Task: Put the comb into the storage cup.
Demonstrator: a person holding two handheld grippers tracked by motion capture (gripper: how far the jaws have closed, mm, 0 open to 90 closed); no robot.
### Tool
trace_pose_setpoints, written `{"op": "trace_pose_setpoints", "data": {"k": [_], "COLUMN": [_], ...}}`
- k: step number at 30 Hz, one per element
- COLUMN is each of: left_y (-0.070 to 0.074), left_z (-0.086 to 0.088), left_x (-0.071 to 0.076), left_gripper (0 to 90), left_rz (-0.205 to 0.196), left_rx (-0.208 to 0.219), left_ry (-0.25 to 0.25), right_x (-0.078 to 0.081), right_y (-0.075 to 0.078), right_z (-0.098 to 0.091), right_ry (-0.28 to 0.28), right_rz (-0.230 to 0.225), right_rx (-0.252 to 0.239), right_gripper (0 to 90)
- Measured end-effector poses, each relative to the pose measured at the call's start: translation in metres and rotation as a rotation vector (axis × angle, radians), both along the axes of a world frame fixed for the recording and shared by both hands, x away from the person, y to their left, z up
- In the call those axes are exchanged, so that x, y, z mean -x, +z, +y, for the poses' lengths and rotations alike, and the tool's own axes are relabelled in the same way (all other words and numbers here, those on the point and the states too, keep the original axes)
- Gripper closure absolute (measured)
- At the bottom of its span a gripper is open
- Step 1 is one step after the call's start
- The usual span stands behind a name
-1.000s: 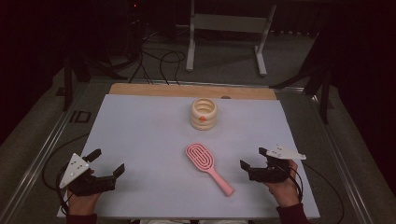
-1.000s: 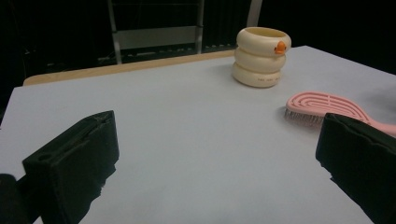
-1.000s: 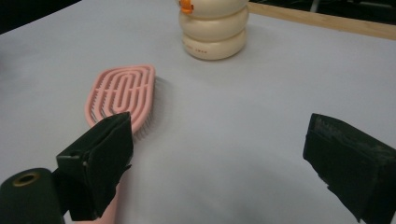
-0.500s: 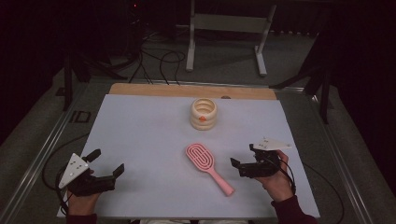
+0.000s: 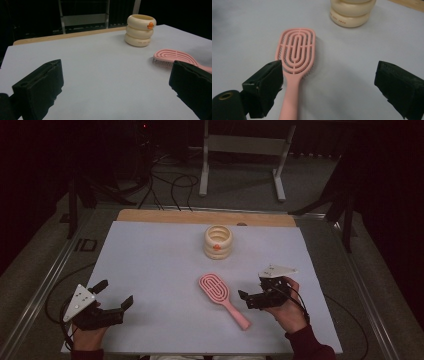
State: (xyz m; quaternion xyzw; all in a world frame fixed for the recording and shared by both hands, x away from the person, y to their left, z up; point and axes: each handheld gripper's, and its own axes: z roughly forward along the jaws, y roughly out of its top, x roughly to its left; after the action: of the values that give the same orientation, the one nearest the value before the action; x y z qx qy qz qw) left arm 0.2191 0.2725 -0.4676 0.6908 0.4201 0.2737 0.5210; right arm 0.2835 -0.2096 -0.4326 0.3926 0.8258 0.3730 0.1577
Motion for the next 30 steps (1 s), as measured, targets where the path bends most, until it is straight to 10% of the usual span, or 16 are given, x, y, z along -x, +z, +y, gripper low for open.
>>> {"op": "trace_pose_setpoints", "data": {"k": [30], "left_y": [-0.001], "left_z": [0.000], "left_x": [-0.001], "left_gripper": [0.1], "left_rz": [0.006], "left_rx": [0.008], "left_ry": [-0.005], "right_x": [-0.010], "right_y": [-0.005], "right_z": [0.043], "right_ry": [0.049], "right_rz": [0.115], "right_rx": [0.135], "right_gripper": [8.6]}}
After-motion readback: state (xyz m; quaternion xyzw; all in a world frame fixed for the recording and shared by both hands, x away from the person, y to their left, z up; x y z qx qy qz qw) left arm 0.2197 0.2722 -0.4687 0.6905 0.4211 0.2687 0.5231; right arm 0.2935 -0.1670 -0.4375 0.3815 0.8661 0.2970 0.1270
